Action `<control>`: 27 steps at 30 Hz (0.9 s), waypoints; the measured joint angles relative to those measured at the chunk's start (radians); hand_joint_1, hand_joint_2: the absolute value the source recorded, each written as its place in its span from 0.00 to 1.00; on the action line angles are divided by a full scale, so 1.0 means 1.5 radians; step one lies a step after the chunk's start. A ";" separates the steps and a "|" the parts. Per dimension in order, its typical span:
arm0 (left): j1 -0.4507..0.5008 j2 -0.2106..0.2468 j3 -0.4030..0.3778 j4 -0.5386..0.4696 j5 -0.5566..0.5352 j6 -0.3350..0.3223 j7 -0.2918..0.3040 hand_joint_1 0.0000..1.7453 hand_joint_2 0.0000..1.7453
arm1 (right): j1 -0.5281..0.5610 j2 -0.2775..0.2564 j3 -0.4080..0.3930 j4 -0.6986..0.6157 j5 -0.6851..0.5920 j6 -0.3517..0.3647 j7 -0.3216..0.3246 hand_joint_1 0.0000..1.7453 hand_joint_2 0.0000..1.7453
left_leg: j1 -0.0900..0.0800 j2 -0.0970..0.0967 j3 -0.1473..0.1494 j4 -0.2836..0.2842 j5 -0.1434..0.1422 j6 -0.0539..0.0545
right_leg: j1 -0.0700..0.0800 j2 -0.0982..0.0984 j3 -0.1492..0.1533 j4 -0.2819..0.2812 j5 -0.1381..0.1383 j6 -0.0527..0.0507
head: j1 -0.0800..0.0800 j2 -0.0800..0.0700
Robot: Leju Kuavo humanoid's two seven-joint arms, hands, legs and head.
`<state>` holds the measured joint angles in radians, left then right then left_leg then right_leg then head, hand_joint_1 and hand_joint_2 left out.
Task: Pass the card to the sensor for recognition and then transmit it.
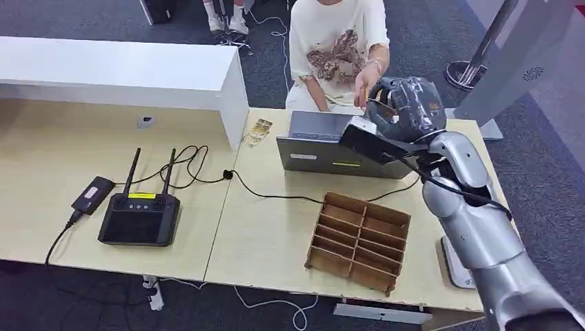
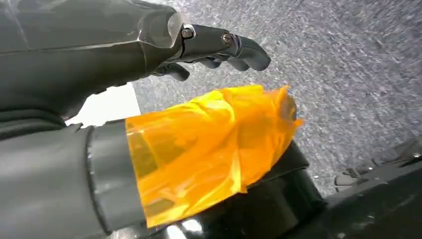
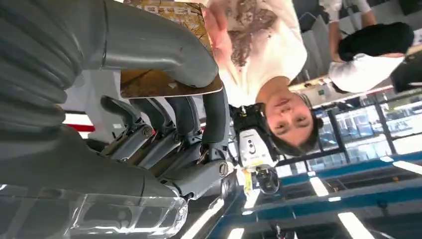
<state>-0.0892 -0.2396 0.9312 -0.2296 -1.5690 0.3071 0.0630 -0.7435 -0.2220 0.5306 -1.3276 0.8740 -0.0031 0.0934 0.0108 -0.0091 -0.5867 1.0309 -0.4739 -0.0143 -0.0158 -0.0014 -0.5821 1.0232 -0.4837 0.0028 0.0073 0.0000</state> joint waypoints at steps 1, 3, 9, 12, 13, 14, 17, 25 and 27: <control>0.000 0.001 -0.003 0.000 0.000 -0.001 0.001 0.00 0.00 | -0.007 0.000 0.002 0.007 0.001 0.005 0.006 1.00 1.00 | 0.000 0.000 0.000 0.000 0.000 0.000 | 0.000 0.000 0.000 0.000 0.000 0.000 | 0.000 0.000; 0.000 0.002 -0.009 0.000 0.000 -0.001 0.003 0.00 0.00 | -0.023 0.000 0.007 0.025 0.006 0.012 0.018 1.00 1.00 | 0.000 0.000 0.000 0.000 0.000 0.000 | 0.000 0.000 0.000 0.000 0.000 0.000 | 0.000 0.000; -0.001 0.004 -0.019 0.000 0.001 -0.003 0.005 0.00 0.00 | -0.055 0.002 0.015 0.075 0.029 -0.010 0.033 1.00 1.00 | 0.000 0.000 0.000 0.000 0.000 0.000 | 0.000 0.000 0.000 0.000 0.000 0.000 | 0.000 0.000; -0.003 0.004 -0.023 0.000 0.001 -0.003 0.005 0.00 0.00 | -0.058 0.005 0.015 0.090 0.034 -0.023 0.033 1.00 1.00 | 0.000 0.000 0.000 0.000 0.000 0.000 | 0.000 0.000 0.000 0.000 0.000 0.000 | 0.000 0.000; -0.003 0.004 -0.024 0.000 0.002 -0.003 0.005 0.00 0.00 | -0.058 0.005 0.015 0.094 0.036 -0.025 0.034 1.00 1.00 | 0.000 0.000 0.000 0.000 0.000 0.000 | 0.000 0.000 0.000 0.000 0.000 0.000 | 0.000 0.000; -0.003 0.004 -0.024 0.000 0.002 -0.003 0.005 0.00 0.00 | -0.058 0.005 0.016 0.098 0.036 -0.026 0.034 1.00 1.00 | 0.000 0.000 0.000 0.000 0.000 0.000 | 0.000 0.000 0.000 0.000 0.000 0.000 | 0.000 0.000; -0.003 0.004 -0.024 0.000 0.002 -0.003 0.005 0.00 0.00 | -0.058 0.007 0.016 0.105 0.038 -0.029 0.034 1.00 1.00 | 0.000 0.000 0.000 0.000 0.000 0.000 | 0.000 0.000 0.000 0.000 0.000 0.000 | 0.000 0.000; -0.003 0.004 -0.024 0.000 0.003 -0.003 0.005 0.00 0.00 | -0.058 0.009 0.016 0.116 0.039 -0.030 0.034 1.00 1.00 | 0.000 0.000 0.000 0.000 0.000 0.000 | 0.000 0.000 0.000 0.000 0.000 0.000 | 0.000 0.000; -0.003 0.004 -0.024 0.000 0.003 -0.003 0.005 0.00 0.00 | -0.058 0.010 0.016 0.118 0.039 -0.030 0.034 0.14 1.00 | 0.000 0.000 0.000 0.000 0.000 0.000 | 0.000 0.000 0.000 0.000 0.000 0.000 | 0.000 0.000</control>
<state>-0.0942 -0.2338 0.8949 -0.2296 -1.5648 0.3025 0.0706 -0.8308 -0.2071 0.5543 -1.1509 0.9331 -0.0484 0.1438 0.0108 -0.0092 -0.5867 1.0310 -0.4738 -0.0145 -0.0157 -0.0015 -0.5822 1.0232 -0.4837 0.0028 0.0072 0.0000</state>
